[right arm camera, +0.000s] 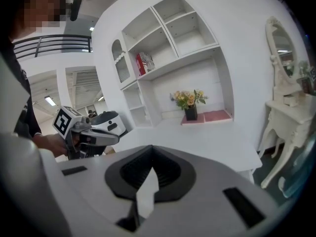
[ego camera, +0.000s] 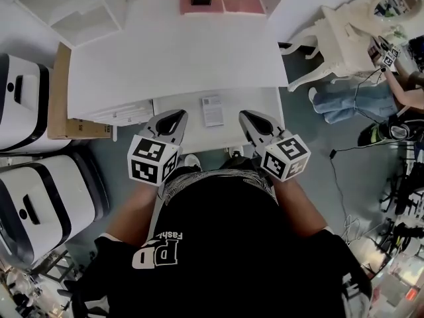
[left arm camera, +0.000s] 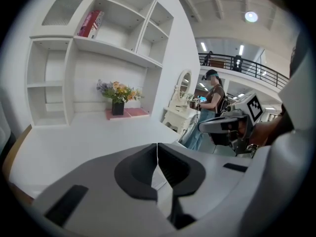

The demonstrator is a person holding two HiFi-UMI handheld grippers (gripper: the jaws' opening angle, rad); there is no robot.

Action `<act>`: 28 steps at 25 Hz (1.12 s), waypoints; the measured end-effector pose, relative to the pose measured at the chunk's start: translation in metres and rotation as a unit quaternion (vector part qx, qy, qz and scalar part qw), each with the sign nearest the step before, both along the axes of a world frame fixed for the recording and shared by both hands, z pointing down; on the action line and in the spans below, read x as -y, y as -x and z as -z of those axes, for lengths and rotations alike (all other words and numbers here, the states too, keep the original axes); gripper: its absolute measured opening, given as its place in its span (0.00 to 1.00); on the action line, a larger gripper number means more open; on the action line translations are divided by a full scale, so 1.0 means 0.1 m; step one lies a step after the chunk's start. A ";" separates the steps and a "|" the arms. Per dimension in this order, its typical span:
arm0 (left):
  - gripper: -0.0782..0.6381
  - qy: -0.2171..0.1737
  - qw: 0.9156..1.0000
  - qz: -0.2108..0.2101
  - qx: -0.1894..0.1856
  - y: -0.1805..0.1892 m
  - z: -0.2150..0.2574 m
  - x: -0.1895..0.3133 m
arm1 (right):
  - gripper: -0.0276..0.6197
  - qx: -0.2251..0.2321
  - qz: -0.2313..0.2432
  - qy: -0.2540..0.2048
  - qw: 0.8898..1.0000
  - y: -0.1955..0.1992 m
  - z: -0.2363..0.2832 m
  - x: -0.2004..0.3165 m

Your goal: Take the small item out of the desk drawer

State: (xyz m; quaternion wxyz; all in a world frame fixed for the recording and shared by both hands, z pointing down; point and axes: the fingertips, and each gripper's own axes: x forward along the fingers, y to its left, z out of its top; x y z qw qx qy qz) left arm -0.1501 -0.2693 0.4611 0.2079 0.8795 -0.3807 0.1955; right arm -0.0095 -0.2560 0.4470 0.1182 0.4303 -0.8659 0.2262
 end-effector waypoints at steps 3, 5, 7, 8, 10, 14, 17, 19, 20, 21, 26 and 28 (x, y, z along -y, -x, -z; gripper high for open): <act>0.13 0.001 1.000 0.013 0.001 -0.11 0.01 0.05 | 0.06 0.001 0.014 0.000 1.000 -0.11 0.02 0.07; 0.13 0.001 1.000 0.023 0.001 -0.20 0.03 0.07 | 0.06 0.002 0.022 0.004 1.000 -0.20 0.00 0.11; 0.13 0.002 1.000 0.030 0.002 -0.30 0.04 0.08 | 0.06 0.005 0.030 0.008 1.000 -0.27 -0.02 0.15; 0.13 0.003 0.999 0.033 0.003 -0.34 0.03 0.07 | 0.06 0.006 0.034 0.009 0.999 -0.30 -0.03 0.17; 0.13 0.008 0.999 0.039 0.007 -0.42 0.00 0.06 | 0.05 0.010 0.043 0.010 0.999 -0.34 -0.06 0.21; 0.13 0.020 0.998 0.059 0.017 -0.51 -0.11 0.07 | 0.05 0.017 0.064 0.015 0.998 -0.40 -0.09 0.28; 0.13 0.036 0.996 0.074 0.026 -0.58 -0.27 0.08 | 0.05 0.024 0.071 0.020 0.997 -0.49 -0.14 0.29; 0.14 0.053 0.994 0.086 0.028 -0.62 -0.42 0.10 | 0.05 0.030 0.071 0.024 0.997 -0.57 -0.17 0.30; 0.14 0.062 0.993 0.093 0.029 -0.64 -0.50 0.13 | 0.06 0.032 0.071 0.027 0.997 -0.62 -0.19 0.32; 0.14 0.069 0.992 0.100 0.032 -0.66 -0.58 0.15 | 0.05 0.035 0.070 0.029 0.996 -0.66 -0.20 0.33; 0.16 0.107 0.986 0.115 0.058 -0.81 -0.96 0.22 | 0.06 0.049 0.068 0.040 0.996 -0.89 -0.30 0.38; 0.16 0.129 0.983 0.118 0.051 -0.88 -1.08 0.24 | 0.06 0.053 0.068 0.046 0.995 -0.95 -0.34 0.39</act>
